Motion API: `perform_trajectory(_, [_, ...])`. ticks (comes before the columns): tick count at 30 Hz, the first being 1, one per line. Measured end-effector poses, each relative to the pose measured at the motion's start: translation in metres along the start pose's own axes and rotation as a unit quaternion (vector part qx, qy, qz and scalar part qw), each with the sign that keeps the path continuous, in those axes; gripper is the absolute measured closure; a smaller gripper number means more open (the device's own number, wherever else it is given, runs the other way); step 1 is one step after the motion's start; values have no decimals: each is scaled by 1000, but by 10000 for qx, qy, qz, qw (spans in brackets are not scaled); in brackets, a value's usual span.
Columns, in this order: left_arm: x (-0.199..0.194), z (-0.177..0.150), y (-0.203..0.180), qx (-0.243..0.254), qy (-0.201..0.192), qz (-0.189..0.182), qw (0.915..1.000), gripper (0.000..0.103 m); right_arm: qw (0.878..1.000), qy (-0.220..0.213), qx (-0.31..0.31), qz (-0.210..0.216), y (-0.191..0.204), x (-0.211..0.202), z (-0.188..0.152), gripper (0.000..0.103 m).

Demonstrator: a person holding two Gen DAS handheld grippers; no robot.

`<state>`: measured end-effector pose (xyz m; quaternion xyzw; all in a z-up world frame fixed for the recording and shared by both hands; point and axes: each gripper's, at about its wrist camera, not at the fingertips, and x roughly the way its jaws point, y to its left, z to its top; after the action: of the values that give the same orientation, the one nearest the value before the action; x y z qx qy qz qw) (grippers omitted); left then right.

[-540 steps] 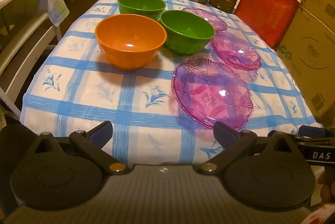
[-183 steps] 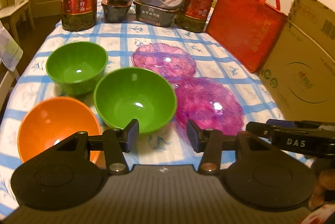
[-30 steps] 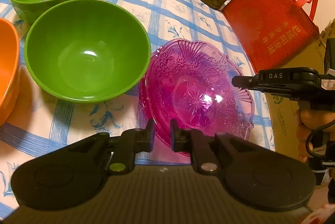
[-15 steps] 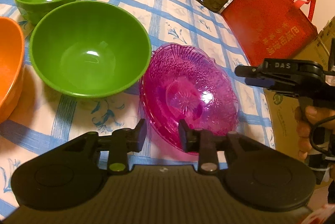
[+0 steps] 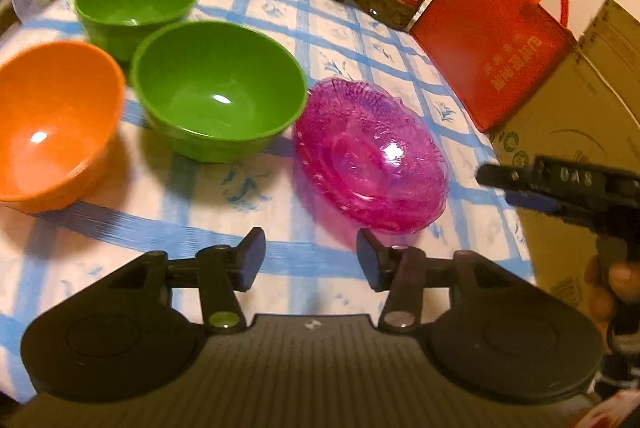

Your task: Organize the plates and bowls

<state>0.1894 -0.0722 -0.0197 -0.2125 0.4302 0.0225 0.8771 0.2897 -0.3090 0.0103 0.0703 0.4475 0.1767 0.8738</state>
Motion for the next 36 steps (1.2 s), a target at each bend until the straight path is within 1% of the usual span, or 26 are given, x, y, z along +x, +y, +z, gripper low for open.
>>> perform_trajectory(2, [-13,-6,6,147,-109,83,9998,55,9998,-81,184,31,5,-12,-20,45])
perform_trajectory(4, [-26,-11,13,270,-195,157,9993,52,9995,-93,298,79,11,-20,-40,44])
perform_trajectory(6, [-39,-17,18,429,-259,207,9985,49,9992,-141,382,-4,21,-28,-61,44])
perform_trajectory(8, [-54,-23,24,602,-361,218,9973,45,9993,-192,318,-55,34,-34,-78,44])
perform_trajectory(9, [-60,-26,27,649,-405,237,9968,42,9994,-248,237,-60,41,-37,-86,44])
perform_trajectory(12, [-77,-34,39,713,-476,280,9959,38,9992,-354,130,-117,60,-47,-105,44])
perform_trajectory(14, [-85,-39,47,763,-518,317,9952,37,9993,-344,159,-27,70,-52,-112,44])
perform_trajectory(17, [-98,-44,60,781,-522,261,9952,37,9993,-372,50,-36,87,-61,-124,44])
perform_trajectory(20, [-107,-47,73,692,-506,247,9960,37,9991,-386,-162,-52,105,-66,-134,44])
perform_trajectory(23, [-115,-48,87,546,-481,281,9970,36,9994,-275,-199,103,117,-66,-144,44])
perform_trajectory(25, [-121,-49,97,434,-465,282,9976,35,9995,-188,-179,190,122,-65,-148,44])
perform_trajectory(30, [-134,-50,115,314,-483,318,9978,29,9996,-78,-238,163,134,-62,-154,44])
perform_trajectory(36, [-146,-53,130,228,-545,392,9975,29,9995,-3,-236,192,144,-60,-160,44])
